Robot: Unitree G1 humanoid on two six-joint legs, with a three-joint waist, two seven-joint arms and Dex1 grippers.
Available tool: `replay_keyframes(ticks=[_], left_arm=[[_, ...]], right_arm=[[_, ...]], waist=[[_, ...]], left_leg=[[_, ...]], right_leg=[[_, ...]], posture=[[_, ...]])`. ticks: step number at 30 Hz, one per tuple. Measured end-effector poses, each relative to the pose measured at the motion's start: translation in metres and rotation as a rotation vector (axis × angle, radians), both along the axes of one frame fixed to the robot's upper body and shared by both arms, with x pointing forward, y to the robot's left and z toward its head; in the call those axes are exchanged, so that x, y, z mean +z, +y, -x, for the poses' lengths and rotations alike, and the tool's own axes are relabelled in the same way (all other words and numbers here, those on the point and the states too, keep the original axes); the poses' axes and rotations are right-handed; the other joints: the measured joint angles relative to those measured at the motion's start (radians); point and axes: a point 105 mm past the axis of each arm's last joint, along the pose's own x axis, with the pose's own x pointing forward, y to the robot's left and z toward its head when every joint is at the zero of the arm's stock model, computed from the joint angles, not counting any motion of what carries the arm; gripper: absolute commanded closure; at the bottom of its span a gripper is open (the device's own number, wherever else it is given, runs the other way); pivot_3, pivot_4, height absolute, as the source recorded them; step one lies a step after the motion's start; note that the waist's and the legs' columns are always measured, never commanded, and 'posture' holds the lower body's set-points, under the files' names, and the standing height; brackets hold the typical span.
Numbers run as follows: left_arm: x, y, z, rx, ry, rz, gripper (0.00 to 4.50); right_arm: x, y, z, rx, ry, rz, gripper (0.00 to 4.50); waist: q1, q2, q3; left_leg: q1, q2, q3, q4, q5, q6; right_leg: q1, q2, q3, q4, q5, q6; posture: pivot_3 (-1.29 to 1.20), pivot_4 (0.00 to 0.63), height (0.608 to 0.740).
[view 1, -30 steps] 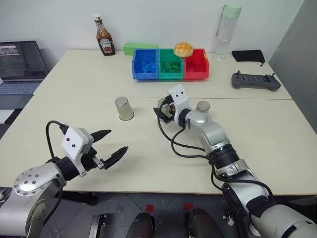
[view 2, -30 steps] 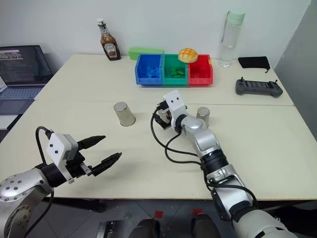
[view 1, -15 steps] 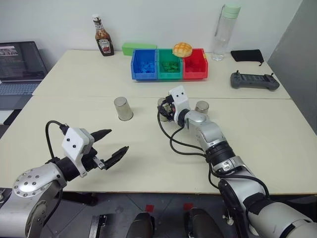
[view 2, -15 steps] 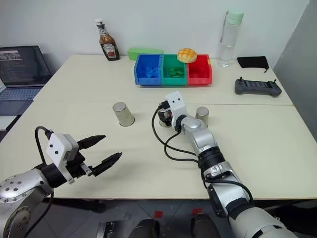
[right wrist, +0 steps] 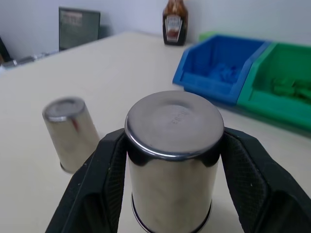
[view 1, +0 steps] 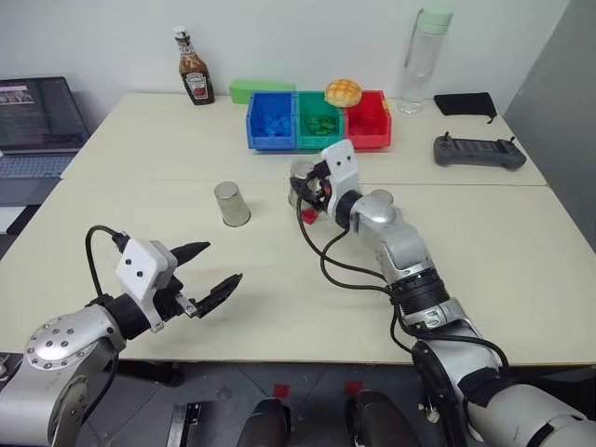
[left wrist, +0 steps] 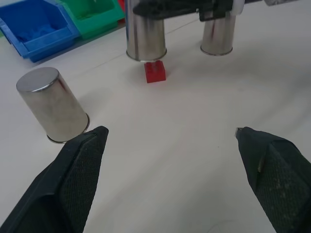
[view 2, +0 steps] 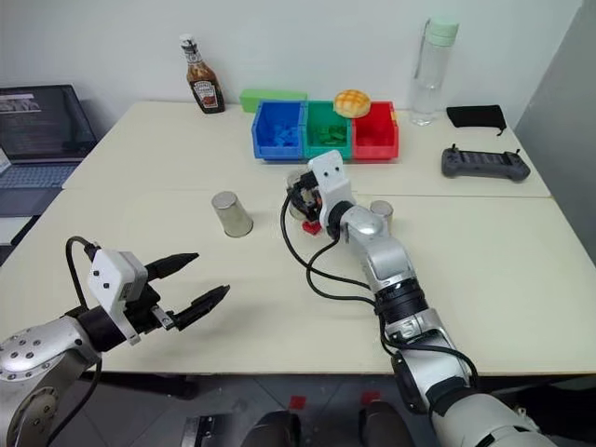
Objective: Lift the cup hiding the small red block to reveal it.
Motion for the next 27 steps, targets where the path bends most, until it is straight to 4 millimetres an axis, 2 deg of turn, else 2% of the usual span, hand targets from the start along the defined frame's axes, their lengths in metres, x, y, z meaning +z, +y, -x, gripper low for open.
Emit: replay_keyframes(ticks=[3, 5, 10, 19, 27], left_arm=[[0.0, -0.001, 0.0, -0.006, 0.0, 0.001, 0.0], [0.0, -0.002, 0.0, -0.009, 0.001, 0.002, 0.0], [-0.002, -0.003, -0.001, -0.014, 0.007, 0.005, 0.0], [0.0, -0.004, -0.002, -0.019, 0.0, 0.006, 0.0], [0.0, -0.004, -0.003, -0.019, 0.0, 0.006, 0.0]], right_arm=[[0.012, -0.013, 0.005, -0.032, -0.044, -0.001, 1.98], [0.006, -0.024, 0.007, -0.06, -0.032, 0.022, 1.98], [-0.025, -0.051, 0.015, -0.126, 0.071, 0.092, 1.98], [-0.053, -0.064, 0.031, -0.146, 0.181, 0.126, 1.98], [-0.064, -0.055, 0.037, -0.12, 0.221, 0.11, 1.98]], waist=[[0.003, 0.0, 0.0], [0.004, 0.0, 0.0], [0.004, 0.0, 0.0], [0.001, 0.0, 0.0], [0.002, 0.0, 0.0]], left_leg=[[0.0, 0.0, 0.0, 0.0, 0.0, 0.0], [0.0, 0.0, 0.0, 0.0, 0.0, 0.0], [-0.001, 0.0, 0.0, 0.0, 0.0, 0.0], [0.0, 0.0, 0.0, 0.0, 0.0, 0.0], [0.0, 0.0, 0.0, 0.0, 0.0, 0.0]], right_leg=[[0.0, 0.0, 0.0, 0.0, 0.0, 0.0], [0.0, 0.0, 0.0, 0.0, 0.0, 0.0], [0.0, -0.001, 0.0, 0.0, 0.0, 0.0], [0.0, 0.0, 0.0, 0.0, 0.0, 0.0], [0.0, 0.0, 0.0, 0.0, 0.0, 0.0]], posture=[[0.0, 0.15, 0.74], [0.0, 0.15, 0.74], [0.0, 0.15, 0.74], [0.0, 0.15, 0.74], [0.0, 0.15, 0.74]])
